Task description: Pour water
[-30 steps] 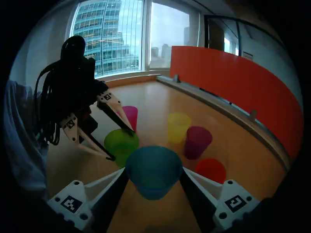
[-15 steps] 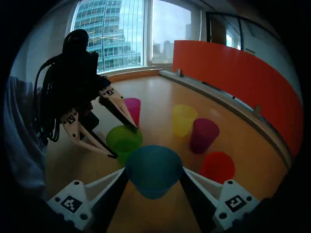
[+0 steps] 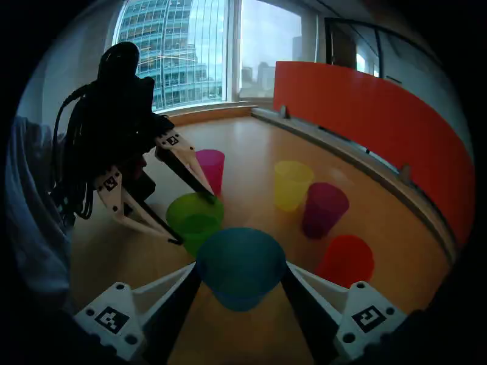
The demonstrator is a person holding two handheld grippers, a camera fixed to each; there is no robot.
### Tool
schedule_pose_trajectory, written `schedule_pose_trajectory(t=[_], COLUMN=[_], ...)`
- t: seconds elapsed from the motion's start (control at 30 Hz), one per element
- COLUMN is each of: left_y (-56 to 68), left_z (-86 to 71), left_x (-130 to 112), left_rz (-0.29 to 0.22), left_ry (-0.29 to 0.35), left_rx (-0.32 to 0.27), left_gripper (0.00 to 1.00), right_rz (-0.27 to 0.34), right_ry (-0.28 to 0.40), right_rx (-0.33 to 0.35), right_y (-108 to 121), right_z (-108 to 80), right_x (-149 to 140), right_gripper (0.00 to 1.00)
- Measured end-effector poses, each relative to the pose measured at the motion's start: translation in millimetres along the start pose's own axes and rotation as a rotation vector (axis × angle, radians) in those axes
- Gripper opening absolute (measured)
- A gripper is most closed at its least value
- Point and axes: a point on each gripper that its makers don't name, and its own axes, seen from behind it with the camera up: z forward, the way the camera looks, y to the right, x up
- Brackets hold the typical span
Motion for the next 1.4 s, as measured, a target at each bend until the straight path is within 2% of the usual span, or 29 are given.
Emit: schedule_pose_trajectory(t=[0.03, 0.1, 0.77, 1.4], left_y=[0.3, 1.1, 2.2, 2.2], left_z=[0.1, 0.2, -12.6, -21.7], left_x=[-1, -3, -11, -12], left_rz=[0.001, 0.004, -0.009, -0.037], left_ry=[-0.004, -0.011, -0.019, -0.008], left_rx=[0.0, -0.001, 0.011, 0.012], left_gripper=[0.99, 1.0, 1.0, 1.0], right_rz=[0.001, 0.003, 0.011, 0.017], right_ry=[0.0, 0.001, -0.003, -0.017], right_rx=[0.001, 0.003, 0.024, 0.013], right_y=[-1, -2, -15, -17], right_z=[0.2, 0.8, 15.6, 16.4], right_x=[0, 0, -11, -20], right_gripper=[0.92, 0.92, 0.92, 0.94])
